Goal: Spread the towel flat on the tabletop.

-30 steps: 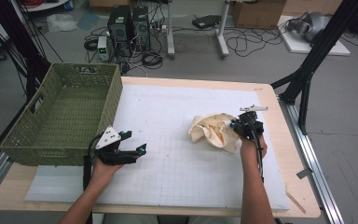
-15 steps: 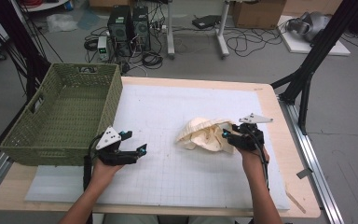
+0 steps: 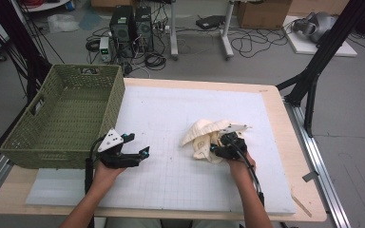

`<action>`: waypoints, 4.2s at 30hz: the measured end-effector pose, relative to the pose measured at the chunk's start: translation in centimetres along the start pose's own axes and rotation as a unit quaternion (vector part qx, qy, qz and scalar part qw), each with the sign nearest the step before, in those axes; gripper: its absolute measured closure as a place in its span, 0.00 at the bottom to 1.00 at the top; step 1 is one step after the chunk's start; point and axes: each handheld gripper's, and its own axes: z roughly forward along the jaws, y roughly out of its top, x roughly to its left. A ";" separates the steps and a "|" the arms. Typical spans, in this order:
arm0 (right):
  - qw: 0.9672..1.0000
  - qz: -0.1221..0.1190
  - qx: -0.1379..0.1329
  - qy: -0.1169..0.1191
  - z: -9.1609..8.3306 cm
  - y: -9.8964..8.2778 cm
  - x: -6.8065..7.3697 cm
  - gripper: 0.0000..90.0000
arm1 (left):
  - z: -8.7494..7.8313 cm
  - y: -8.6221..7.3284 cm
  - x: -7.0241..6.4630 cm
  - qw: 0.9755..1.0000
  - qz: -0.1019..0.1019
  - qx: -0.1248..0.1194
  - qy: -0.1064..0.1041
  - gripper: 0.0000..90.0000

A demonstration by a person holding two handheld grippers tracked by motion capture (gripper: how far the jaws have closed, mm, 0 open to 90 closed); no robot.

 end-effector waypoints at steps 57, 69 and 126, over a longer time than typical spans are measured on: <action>0.995 -0.054 -0.022 0.086 -6.3 -5.6 3.0 0.94 | 5.2 3.2 0.5 0.996 -0.033 0.083 -0.020 0.93; 0.991 -0.053 -0.083 0.095 -9.3 -5.8 3.5 0.67 | 6.6 3.2 0.4 0.995 -0.034 0.091 0.010 0.93; 0.994 0.035 -0.080 -0.067 -3.5 0.4 -5.2 0.61 | 7.8 1.8 -1.5 0.990 -0.031 0.131 -0.042 0.50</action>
